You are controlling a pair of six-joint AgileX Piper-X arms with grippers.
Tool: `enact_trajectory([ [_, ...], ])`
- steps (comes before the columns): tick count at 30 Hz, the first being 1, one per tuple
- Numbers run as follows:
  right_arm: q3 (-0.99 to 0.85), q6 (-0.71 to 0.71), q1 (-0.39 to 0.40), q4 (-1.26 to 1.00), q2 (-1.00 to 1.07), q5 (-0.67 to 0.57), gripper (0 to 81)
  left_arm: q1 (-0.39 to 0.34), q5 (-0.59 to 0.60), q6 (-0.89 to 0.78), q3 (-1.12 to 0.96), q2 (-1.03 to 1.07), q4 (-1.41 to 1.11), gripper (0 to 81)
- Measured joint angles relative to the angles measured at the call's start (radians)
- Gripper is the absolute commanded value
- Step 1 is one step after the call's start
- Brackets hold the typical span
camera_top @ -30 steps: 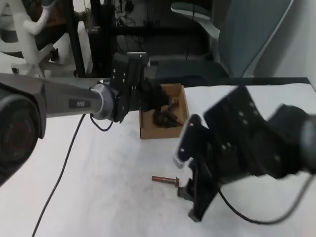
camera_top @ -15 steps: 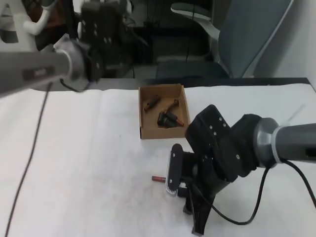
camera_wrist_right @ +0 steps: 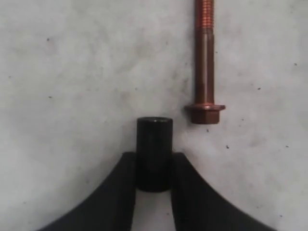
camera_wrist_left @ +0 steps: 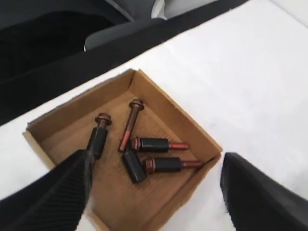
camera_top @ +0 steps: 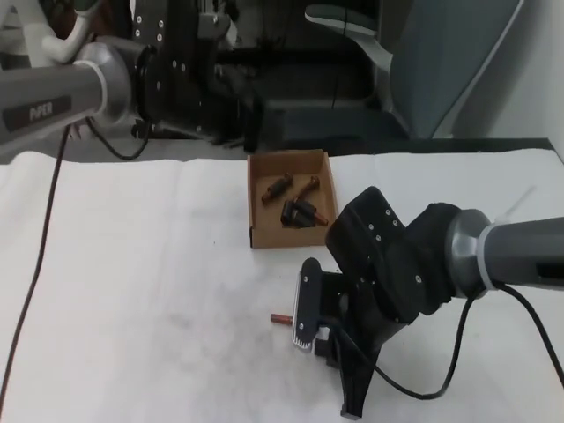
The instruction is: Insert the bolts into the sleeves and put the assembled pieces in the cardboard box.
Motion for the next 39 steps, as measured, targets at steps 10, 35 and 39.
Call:
enact_trajectory([
  [10,0.008,0.387,-0.047,0.048,-0.188,0.091,0.6,-0.093,-0.035,0.503,0.0,-0.003,0.513,70.0],
  [35,0.324,0.706,-0.16,0.196,-0.691,0.115,0.6,-0.405,-0.46,0.9,0.0,0.103,0.504,70.0],
  [39,0.335,0.716,-0.16,0.195,-0.736,0.1,0.6,-0.406,-0.467,0.896,0.0,0.138,0.495,46.2],
])
